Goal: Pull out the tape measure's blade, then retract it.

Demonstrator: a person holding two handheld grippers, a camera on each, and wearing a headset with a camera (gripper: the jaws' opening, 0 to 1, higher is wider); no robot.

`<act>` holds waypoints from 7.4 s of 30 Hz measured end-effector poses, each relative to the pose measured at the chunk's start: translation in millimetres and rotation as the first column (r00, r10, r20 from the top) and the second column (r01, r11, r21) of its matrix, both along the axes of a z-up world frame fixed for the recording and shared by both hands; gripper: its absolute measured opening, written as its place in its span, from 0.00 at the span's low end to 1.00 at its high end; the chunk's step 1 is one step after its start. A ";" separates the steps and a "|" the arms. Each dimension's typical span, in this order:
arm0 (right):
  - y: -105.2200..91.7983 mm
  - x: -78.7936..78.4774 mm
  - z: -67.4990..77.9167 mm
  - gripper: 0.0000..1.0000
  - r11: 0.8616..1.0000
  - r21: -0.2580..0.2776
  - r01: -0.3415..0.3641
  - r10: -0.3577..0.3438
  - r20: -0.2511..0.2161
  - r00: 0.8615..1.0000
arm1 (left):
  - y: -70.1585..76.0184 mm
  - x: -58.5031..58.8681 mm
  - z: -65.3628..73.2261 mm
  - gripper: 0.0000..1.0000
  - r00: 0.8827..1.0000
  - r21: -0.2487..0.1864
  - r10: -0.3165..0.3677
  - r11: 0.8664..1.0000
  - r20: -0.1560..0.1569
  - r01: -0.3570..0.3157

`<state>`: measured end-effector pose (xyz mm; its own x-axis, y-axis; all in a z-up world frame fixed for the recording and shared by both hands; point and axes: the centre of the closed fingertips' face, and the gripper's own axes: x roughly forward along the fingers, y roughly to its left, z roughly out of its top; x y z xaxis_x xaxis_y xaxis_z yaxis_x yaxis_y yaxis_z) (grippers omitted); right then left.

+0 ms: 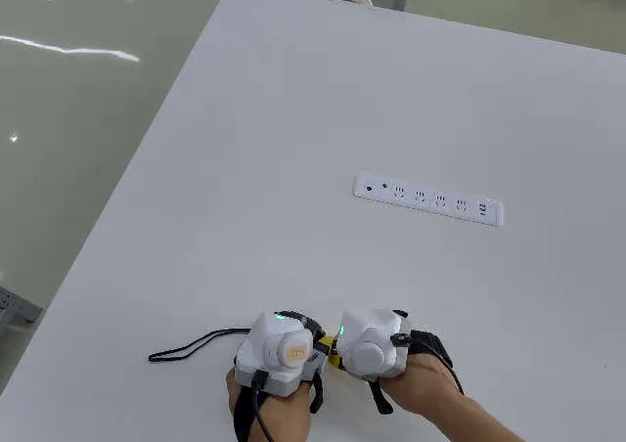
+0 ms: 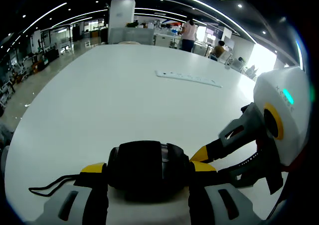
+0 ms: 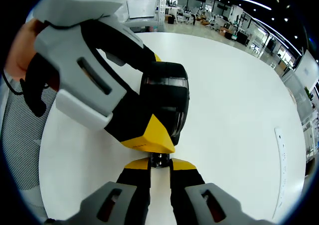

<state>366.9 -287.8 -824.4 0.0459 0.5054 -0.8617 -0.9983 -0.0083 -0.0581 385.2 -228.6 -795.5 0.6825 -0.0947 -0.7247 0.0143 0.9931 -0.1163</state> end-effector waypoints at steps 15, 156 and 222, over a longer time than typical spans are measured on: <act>-0.5 -0.4 0.9 0.15 1.000 -0.005 0.004 -0.004 0.007 1.000 | -0.4 -0.2 0.9 0.63 1.000 -0.018 0.003 1.000 0.007 -0.003; -118.5 -109.6 117.1 0.90 0.611 0.264 0.746 -0.731 -0.174 0.660 | 43.1 -114.2 69.2 1.00 0.981 -0.008 -0.154 0.988 0.120 0.156; -167.2 -151.7 159.9 1.00 0.532 0.232 0.814 -0.801 -0.174 0.573 | 82.4 -173.9 108.4 1.00 0.984 0.009 -0.147 0.989 0.102 0.147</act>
